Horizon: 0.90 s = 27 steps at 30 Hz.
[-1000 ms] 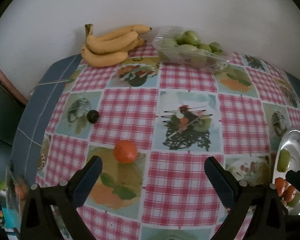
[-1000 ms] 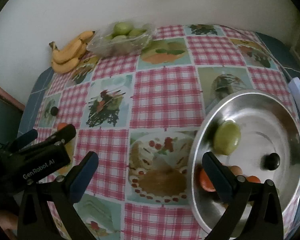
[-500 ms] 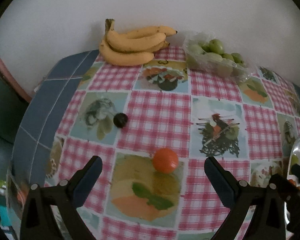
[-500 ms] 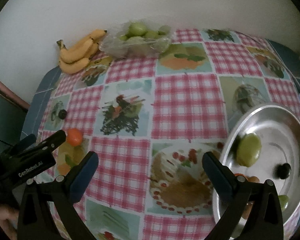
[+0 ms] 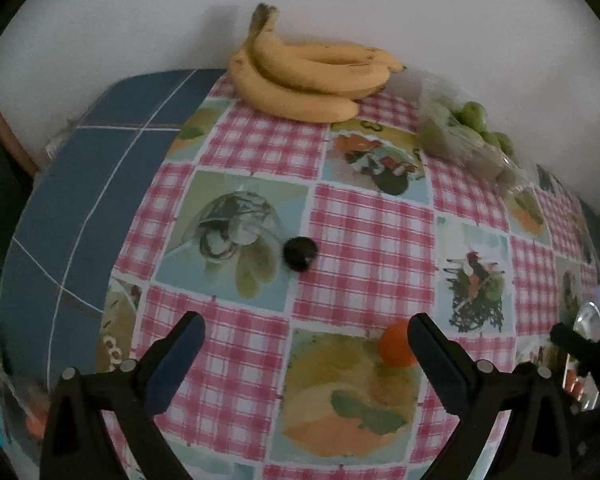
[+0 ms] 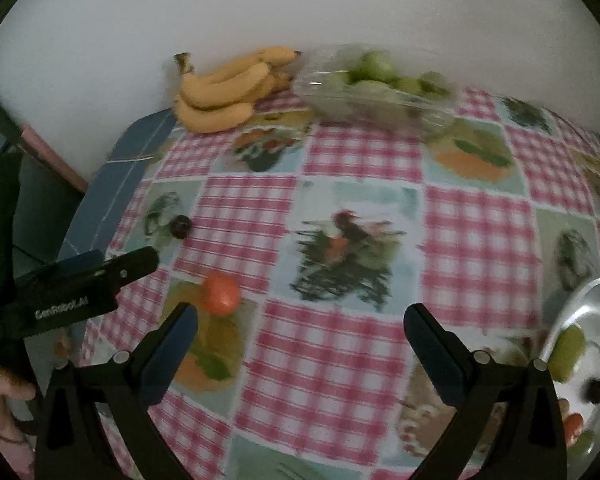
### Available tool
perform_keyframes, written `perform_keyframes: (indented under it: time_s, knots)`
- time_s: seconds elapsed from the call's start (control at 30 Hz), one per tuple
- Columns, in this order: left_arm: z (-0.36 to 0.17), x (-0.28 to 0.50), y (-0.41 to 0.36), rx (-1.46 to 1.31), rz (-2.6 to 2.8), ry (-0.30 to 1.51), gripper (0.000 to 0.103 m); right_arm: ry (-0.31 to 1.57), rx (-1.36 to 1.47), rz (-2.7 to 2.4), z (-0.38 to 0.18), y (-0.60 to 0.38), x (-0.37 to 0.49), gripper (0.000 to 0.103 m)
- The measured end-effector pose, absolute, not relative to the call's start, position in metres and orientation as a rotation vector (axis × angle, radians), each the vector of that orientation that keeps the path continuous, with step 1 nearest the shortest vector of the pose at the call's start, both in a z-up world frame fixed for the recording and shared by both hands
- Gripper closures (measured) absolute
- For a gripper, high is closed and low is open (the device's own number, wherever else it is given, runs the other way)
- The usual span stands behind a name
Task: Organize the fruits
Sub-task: 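Move both grippers from the bowl toward the loose orange and plum, then grasp the orange with the right gripper while the left gripper grasps the dark plum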
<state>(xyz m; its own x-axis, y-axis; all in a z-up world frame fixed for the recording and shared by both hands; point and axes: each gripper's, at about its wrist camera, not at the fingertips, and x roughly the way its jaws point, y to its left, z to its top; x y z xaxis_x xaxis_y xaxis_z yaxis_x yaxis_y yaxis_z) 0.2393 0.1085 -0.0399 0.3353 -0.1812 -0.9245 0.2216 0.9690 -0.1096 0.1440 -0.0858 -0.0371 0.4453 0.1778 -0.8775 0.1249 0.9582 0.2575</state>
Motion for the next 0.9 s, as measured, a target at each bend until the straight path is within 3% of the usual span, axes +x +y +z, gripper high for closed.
perform_keyframes:
  time_s: [0.13,0.53,0.9]
  knots:
    - [-0.049,0.251,0.119,0.008,-0.270,1.226,0.009,1.127,0.282,0.068,-0.044,-0.065,0.157,0.008]
    - [-0.064,0.266,0.121,0.004,-0.307,1.228,0.014,1.166,0.316,0.115,-0.074,-0.040,0.180,0.029]
    - [-0.066,0.267,0.119,0.029,-0.314,1.229,0.014,1.193,0.319,0.163,-0.090,-0.024,0.189,0.065]
